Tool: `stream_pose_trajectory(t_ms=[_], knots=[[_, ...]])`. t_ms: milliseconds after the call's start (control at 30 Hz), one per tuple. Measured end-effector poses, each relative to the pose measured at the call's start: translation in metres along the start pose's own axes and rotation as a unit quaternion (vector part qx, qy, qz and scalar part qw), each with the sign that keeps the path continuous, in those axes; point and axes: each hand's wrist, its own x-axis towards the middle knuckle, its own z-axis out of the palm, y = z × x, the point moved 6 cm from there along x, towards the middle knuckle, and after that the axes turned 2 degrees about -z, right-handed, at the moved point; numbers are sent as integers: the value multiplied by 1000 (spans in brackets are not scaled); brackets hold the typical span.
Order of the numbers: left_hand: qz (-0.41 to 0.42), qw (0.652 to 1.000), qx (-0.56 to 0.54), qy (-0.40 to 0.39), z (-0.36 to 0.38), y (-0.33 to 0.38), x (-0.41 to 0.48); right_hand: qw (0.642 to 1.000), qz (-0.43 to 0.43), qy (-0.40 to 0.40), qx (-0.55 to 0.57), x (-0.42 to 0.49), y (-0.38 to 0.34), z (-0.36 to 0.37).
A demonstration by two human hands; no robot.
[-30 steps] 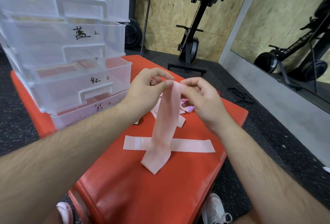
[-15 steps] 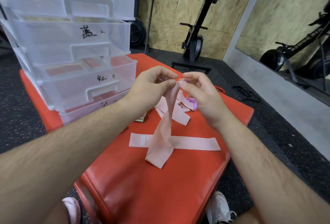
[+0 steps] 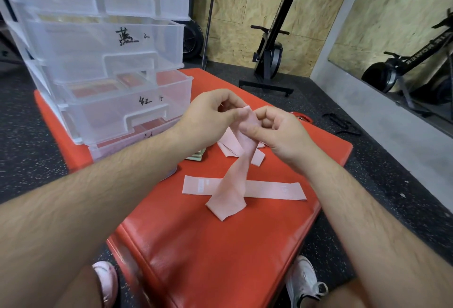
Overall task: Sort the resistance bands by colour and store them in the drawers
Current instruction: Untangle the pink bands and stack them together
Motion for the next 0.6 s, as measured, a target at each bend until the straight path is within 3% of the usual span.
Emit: stream_pose_trajectory(t_ms=[167,467,600], knots=[[-49,996,-29,65,-14,-11,-3,994,75,-81,-18,-6,21,-7],[-130,984,-9,120,-30,-44,-21,983,138,-79,-93,-24,41,-59],[-161,975,-25,153,-34,-57,-28,964,173,-88,-184,-35,54,-80]])
